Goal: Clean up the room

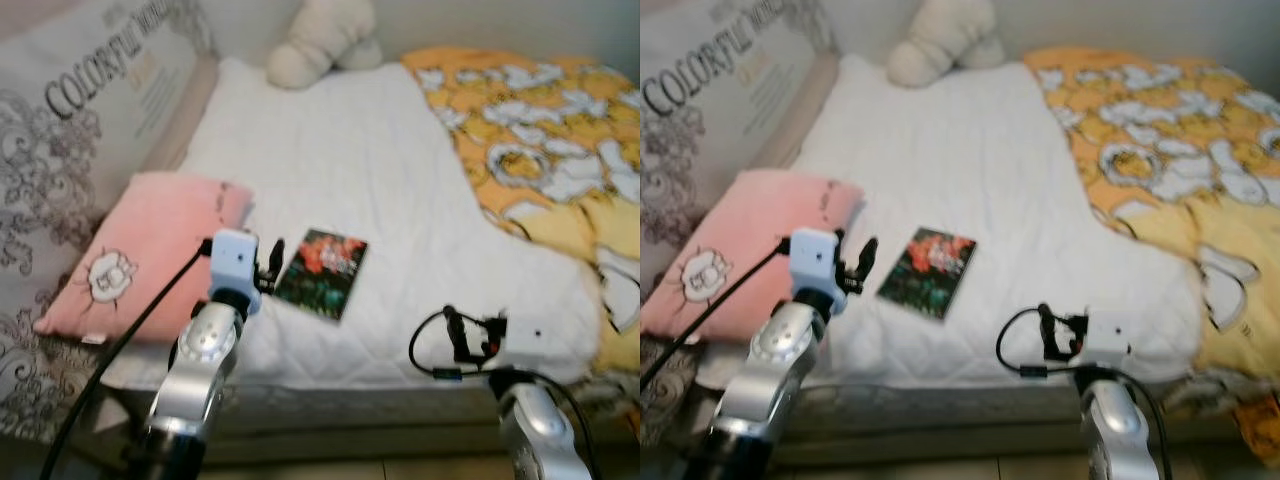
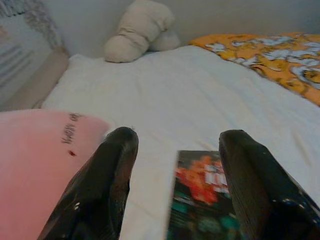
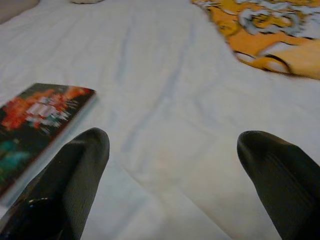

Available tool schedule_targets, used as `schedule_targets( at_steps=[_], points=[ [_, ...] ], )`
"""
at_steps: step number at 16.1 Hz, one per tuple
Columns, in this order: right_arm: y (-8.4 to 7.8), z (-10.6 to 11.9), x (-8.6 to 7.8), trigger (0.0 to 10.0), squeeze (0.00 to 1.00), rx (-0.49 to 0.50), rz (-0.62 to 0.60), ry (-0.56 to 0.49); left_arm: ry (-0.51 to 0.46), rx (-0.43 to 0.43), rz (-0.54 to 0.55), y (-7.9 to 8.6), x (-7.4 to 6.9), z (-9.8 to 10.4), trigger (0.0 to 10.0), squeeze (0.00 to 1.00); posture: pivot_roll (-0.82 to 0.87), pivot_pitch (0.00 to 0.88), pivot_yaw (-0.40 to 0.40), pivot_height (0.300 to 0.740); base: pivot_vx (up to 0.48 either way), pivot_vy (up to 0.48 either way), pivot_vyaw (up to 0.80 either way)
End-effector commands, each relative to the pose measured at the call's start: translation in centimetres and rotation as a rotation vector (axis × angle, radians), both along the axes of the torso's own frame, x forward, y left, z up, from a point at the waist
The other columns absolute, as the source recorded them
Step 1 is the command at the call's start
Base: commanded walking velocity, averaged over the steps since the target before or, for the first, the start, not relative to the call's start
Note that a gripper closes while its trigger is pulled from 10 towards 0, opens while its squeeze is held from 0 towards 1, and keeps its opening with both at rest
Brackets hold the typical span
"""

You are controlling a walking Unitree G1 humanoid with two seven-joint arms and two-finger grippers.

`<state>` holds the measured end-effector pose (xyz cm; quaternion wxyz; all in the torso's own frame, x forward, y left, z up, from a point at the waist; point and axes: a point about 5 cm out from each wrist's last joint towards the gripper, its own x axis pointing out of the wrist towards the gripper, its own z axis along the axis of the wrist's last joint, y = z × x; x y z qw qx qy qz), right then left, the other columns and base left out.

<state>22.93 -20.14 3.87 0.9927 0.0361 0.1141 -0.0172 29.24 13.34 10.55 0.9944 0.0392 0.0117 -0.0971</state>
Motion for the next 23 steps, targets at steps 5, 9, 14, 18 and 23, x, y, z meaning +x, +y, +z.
schedule_targets(
  at_steps=[5, 9, 14, 18, 23],
  points=[
    [0.6, 0.4, 0.6, 10.0, 0.0, 0.0, 0.014, -0.03, 0.008, 0.025, 0.005, 0.5, 1.0, 0.0, 10.0, 0.0, 0.02, 0.0, 0.016, 0.74, 0.48, 0.0, 0.0],
    [0.8, 0.2, 0.6, 10.0, 0.0, -0.016, 0.038, 0.003, 0.055, 0.026, -0.008, 0.2, 1.5, -0.6, 10.0, 0.0, 0.01, 0.0, 0.015, 0.74, 0.204, 0.0, -0.16],
    [0.5, -0.4, -0.4, 10.0, 0.0, -0.022, 0.034, 0.031, 0.391, 0.203, -0.102, -0.7, 2.5, -5.6, 10.0, 0.0, -0.01, 0.0, 0.006, 0.74, 0.0, 0.0, -0.35],
    [0.5, 0.0, -1.2, 10.0, 0.0, -0.033, 0.05, 0.038, 0.524, 0.246, -0.187, -3.0, 2.7, -7.8, 10.0, 0.0, -0.05, 0.0, -0.005, 0.74, 0.0, 0.0, 0.0],
    [0.8, 0.8, -2.6, 10.0, 0.0, -0.04, 0.07, 0.036, 0.37, 0.32, -0.155, -5.5, 4.5, -5.7, 10.0, 0.0, -0.11, 0.034, -0.025, 0.74, 0.0, 0.0, 0.0]
  ],
)
